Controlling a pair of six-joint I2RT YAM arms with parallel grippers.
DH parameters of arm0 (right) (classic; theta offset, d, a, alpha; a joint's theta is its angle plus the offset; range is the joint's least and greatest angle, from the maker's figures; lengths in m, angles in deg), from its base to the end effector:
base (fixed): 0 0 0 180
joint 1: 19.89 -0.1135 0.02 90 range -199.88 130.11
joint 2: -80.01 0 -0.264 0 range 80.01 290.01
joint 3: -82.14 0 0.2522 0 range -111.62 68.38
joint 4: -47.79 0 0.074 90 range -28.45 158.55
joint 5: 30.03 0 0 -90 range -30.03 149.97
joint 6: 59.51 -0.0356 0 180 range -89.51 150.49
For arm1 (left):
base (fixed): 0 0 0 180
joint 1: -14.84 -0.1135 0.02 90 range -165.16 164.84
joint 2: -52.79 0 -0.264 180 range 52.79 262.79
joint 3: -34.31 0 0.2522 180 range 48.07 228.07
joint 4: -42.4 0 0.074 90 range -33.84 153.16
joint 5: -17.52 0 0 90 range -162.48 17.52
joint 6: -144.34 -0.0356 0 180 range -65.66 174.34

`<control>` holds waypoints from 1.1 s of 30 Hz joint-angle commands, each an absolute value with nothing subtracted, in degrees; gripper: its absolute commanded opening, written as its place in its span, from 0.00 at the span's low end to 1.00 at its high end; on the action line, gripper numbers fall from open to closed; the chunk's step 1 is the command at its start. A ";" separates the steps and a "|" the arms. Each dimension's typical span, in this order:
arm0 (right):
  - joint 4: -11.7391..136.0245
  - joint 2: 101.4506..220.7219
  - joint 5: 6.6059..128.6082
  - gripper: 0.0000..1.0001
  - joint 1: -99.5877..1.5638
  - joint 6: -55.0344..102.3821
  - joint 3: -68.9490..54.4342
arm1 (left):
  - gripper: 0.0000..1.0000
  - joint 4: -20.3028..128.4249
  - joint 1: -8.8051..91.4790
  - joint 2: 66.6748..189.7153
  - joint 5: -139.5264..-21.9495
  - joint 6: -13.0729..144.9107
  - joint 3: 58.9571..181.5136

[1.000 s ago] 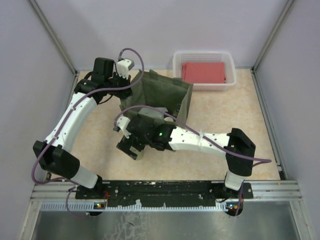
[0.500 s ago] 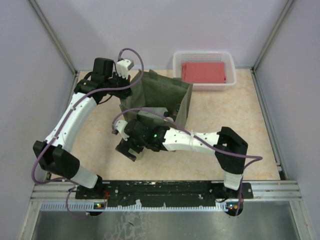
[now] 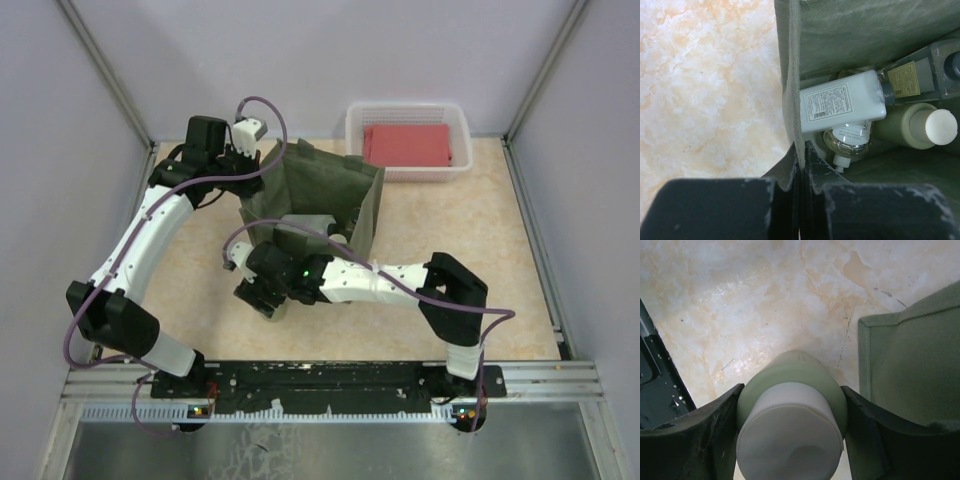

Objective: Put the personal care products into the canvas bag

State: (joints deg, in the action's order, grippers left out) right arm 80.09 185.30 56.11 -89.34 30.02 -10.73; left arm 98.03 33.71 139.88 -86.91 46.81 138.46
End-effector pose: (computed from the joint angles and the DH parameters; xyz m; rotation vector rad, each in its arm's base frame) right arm 0.1475 0.3866 0.2369 -1.3362 2.0047 0.5092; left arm 0.3118 -0.1159 0.3835 0.6454 2.1528 -0.3893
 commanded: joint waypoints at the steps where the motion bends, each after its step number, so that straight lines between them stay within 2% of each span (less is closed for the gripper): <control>1: 77.93 184.06 55.62 0.30 -89.41 29.67 -9.83 | 0.00 92.97 33.29 137.91 -87.51 46.08 138.12; 2: 77.06 182.97 55.81 0.20 -89.42 29.39 -9.03 | 0.00 92.91 33.29 137.95 -87.57 46.09 137.97; 5: 75.67 179.32 56.39 0.03 -89.41 28.22 -7.38 | 0.00 92.83 33.23 138.11 -87.63 46.21 137.82; 6: 76.36 178.03 55.94 0.00 -89.41 27.80 -7.33 | 0.00 92.93 33.22 138.13 -87.60 46.17 137.83; 11: 83.73 167.83 52.11 0.00 -89.42 25.44 -7.49 | 0.00 92.85 33.11 138.31 -87.81 46.12 137.85; 16: 85.27 153.89 53.37 0.00 -89.32 23.27 -6.53 | 0.00 92.77 32.78 138.61 -88.12 46.20 137.61; 20: 87.39 147.28 51.75 0.00 -88.74 22.63 -8.73 | 0.00 92.51 32.55 138.66 -88.16 46.21 137.18; 27: 87.90 142.29 55.52 0.00 -80.87 24.66 -14.67 | 0.00 92.24 32.33 138.72 -88.83 46.34 137.10; 33: 87.98 142.96 58.18 0.00 -76.07 27.01 -19.56 | 0.00 92.29 32.24 138.75 -88.99 46.39 137.25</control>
